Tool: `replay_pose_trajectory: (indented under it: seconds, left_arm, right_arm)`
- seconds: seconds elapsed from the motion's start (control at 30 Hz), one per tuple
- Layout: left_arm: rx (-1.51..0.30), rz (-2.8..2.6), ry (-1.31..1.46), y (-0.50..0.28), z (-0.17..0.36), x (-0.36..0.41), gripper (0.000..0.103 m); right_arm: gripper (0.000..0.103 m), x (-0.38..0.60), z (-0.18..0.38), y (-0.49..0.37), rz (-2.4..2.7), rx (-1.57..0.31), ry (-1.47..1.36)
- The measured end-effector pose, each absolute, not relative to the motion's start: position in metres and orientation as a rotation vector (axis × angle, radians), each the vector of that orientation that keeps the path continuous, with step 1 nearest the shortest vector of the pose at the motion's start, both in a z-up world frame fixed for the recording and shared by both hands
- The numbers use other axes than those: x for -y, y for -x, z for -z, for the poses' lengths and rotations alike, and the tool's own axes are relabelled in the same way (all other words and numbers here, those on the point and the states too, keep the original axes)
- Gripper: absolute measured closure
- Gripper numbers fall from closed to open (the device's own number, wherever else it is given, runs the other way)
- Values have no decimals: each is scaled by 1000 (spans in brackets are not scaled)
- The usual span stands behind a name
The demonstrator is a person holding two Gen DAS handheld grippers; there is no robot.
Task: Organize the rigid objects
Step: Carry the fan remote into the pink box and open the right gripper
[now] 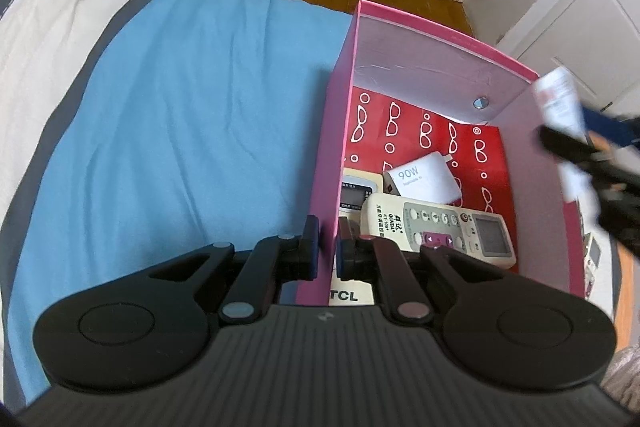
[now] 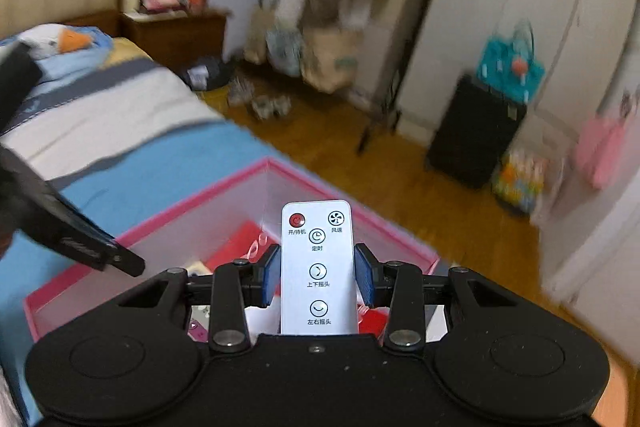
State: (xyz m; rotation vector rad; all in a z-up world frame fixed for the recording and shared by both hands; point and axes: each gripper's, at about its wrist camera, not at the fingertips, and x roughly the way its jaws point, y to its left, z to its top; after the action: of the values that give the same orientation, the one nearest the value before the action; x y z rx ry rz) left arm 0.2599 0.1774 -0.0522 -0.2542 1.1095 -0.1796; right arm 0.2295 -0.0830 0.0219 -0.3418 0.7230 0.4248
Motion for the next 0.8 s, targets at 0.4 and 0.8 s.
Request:
replay_pose_trajectory:
  seconds: [0.4, 0.8]
  left_arm:
    - [-1106, 204, 265, -261, 54, -181, 95]
    - [-1110, 203, 271, -262, 54, -181, 95]
  right_arm:
    - [59, 66, 27, -250, -326, -894, 502]
    - [52, 116, -28, -219, -352, -799, 281]
